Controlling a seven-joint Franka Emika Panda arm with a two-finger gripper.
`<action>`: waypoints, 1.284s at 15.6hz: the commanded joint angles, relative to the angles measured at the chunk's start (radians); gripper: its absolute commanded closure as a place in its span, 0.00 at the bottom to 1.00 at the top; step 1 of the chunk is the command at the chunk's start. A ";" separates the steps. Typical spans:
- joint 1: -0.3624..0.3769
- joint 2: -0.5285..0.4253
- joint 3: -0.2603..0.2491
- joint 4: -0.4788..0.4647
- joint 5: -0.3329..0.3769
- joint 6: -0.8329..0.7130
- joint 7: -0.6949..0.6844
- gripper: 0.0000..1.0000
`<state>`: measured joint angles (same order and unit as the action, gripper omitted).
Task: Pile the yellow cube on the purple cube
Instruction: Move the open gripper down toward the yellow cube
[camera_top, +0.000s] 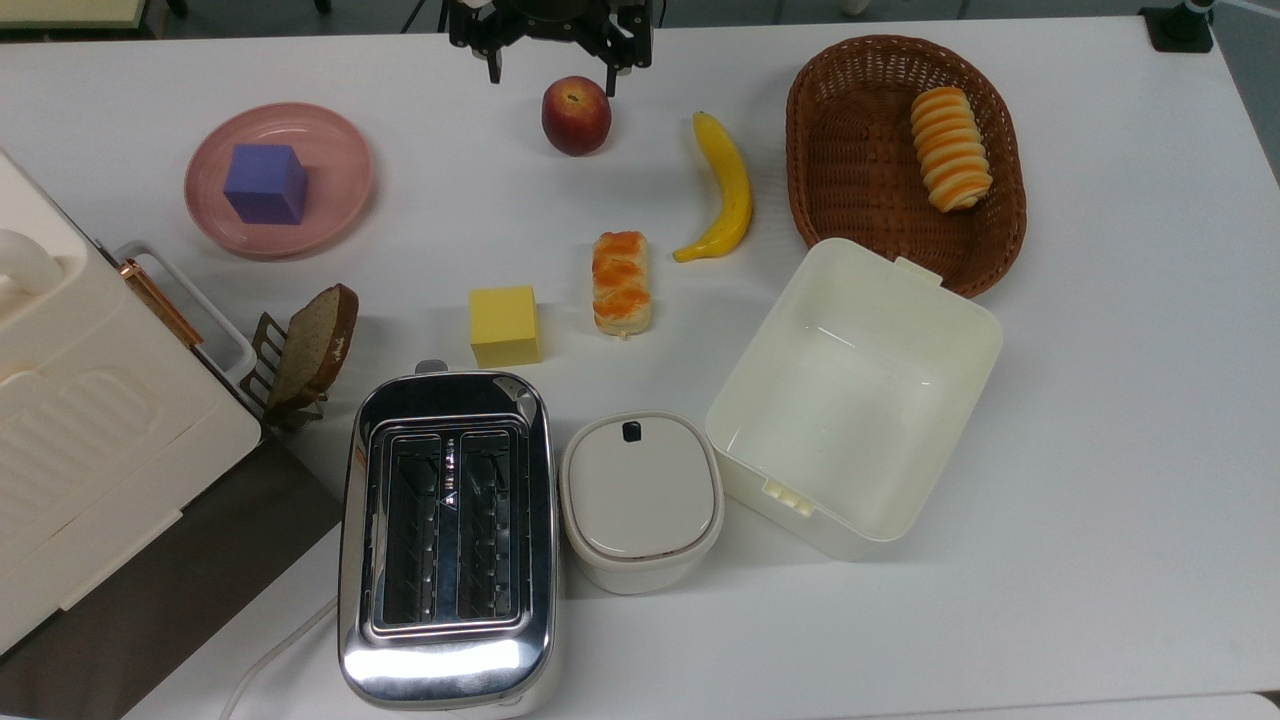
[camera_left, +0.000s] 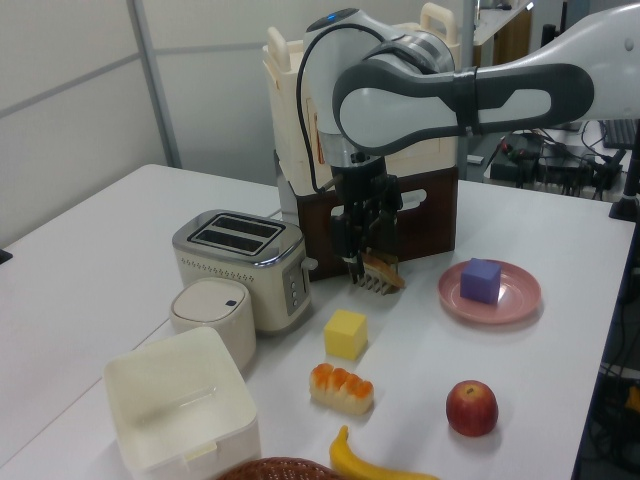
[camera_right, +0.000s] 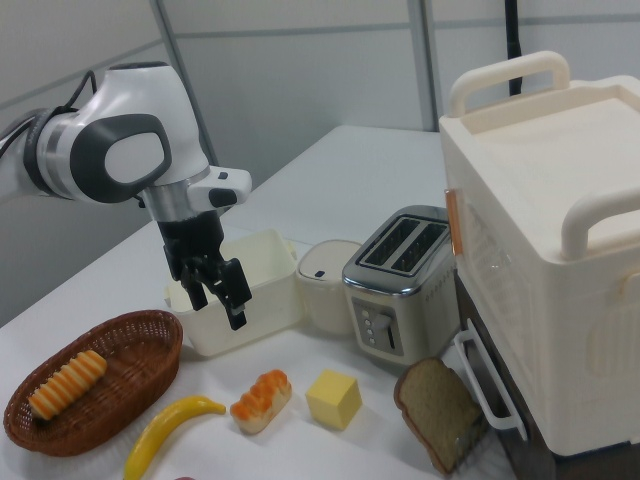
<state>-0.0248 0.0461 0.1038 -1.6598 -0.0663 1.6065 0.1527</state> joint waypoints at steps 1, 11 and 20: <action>-0.007 -0.006 -0.007 0.008 0.017 -0.005 -0.007 0.00; -0.012 0.037 -0.053 -0.026 0.039 0.142 -0.056 0.00; -0.018 0.247 -0.081 -0.032 0.037 0.397 -0.134 0.00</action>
<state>-0.0433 0.2278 0.0328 -1.6872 -0.0483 1.9148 0.0570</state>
